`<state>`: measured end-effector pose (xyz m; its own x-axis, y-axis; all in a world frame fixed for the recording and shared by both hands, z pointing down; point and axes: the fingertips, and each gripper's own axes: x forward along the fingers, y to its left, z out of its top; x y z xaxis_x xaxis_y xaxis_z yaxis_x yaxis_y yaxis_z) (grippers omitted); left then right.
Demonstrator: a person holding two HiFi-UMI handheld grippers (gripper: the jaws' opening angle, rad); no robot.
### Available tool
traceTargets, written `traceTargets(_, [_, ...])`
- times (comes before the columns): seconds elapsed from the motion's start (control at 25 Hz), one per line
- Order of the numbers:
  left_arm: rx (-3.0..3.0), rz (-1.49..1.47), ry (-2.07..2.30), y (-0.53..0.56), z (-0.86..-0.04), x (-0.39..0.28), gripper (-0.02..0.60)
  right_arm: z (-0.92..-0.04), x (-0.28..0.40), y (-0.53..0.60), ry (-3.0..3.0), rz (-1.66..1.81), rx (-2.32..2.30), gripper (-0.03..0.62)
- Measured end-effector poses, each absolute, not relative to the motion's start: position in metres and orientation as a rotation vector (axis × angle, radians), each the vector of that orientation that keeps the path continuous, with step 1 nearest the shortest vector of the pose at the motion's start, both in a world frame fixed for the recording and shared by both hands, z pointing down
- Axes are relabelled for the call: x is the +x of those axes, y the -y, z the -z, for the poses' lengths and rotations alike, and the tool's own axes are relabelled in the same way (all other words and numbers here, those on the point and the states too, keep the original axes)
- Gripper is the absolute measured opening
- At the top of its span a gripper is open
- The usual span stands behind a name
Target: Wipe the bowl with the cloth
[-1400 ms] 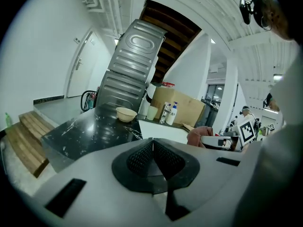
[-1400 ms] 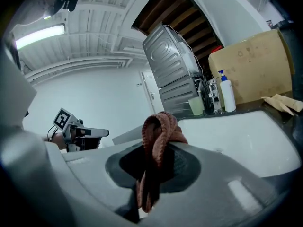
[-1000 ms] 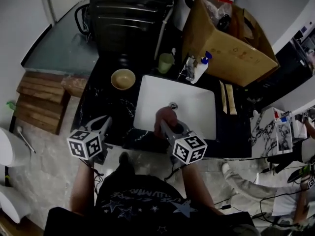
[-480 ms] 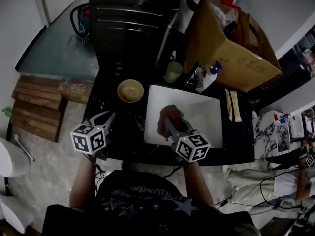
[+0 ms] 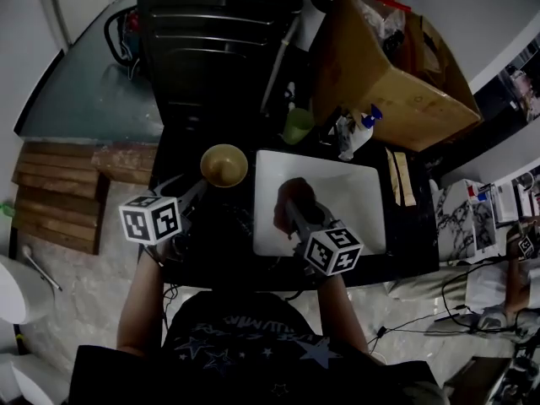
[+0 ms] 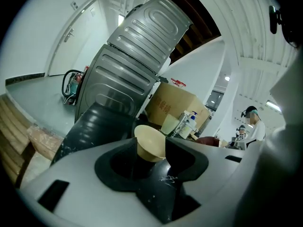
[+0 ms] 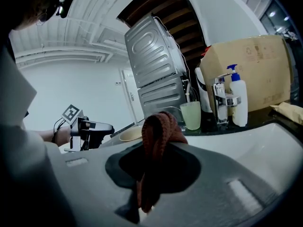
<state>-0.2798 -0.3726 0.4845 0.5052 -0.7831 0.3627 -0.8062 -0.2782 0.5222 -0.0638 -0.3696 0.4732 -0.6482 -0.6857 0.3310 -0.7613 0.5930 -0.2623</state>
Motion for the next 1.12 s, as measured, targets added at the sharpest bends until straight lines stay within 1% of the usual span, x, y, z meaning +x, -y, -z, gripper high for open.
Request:
traceTargets(0.48, [1.937,-0.067,1.123,0.411,-0.508,-0.283,0.166,-0.481,-0.082,0.395,2.590,-0.584,1.220,0.058])
traceTargets(0.92, [1.911,-0.192,1.040,0.417,-0.529,-0.273,0.164,-0.490,-0.087,0.410,2.576,-0.608,1.228,0.058])
traceTargets(1.12, [1.888,-0.201,1.006,0.419,-0.532,-0.272,0.163,-0.493,-0.085,0.413,2.567,-0.627,1.244,0.058])
